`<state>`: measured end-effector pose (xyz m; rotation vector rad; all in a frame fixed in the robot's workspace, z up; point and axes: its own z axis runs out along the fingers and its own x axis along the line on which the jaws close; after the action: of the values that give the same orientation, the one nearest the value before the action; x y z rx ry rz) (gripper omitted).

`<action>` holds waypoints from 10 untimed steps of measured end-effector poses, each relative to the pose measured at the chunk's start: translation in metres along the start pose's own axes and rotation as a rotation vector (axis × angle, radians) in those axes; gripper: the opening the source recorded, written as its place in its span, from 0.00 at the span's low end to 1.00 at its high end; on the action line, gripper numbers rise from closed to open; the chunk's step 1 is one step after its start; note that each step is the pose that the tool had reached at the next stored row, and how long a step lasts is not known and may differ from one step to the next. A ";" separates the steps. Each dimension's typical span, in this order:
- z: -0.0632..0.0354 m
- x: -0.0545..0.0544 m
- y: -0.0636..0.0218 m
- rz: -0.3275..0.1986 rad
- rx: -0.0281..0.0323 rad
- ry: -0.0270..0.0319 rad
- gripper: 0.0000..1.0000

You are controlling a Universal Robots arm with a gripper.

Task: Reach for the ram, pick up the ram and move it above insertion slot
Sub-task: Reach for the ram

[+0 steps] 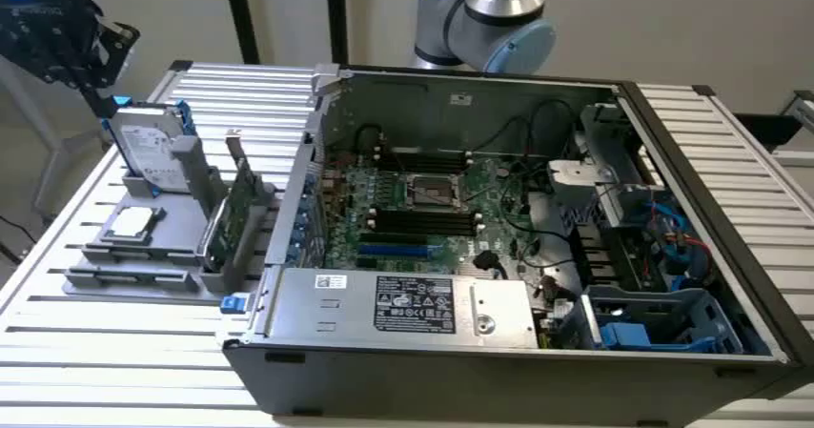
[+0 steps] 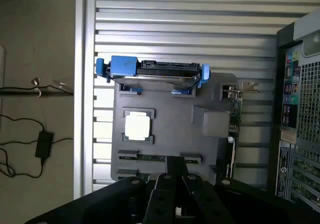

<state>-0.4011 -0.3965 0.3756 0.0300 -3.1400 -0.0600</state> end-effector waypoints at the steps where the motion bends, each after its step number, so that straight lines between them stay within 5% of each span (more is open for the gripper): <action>1: 0.0000 0.000 0.0000 0.000 0.0000 0.0000 0.11; 10: 0.0000 0.000 0.0000 0.000 0.0000 0.0000 0.11</action>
<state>-0.4011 -0.3965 0.3756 0.0300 -3.1400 -0.0600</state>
